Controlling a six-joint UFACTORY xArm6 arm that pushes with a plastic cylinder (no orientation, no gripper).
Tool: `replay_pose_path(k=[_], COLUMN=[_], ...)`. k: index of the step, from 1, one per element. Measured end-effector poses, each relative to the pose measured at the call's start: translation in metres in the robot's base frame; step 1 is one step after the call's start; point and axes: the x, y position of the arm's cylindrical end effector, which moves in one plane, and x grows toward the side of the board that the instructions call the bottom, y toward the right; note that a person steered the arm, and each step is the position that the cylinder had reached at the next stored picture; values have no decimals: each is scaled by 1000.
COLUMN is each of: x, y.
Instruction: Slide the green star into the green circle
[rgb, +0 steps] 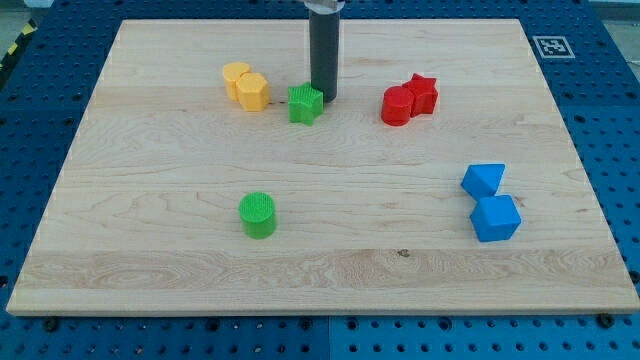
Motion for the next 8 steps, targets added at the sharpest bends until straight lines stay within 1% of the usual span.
replay_pose_path(k=[1, 2, 4, 5, 6, 8], x=[22, 25, -5, -2, 10, 58], y=[-2, -11, -19, -54, -55, -42])
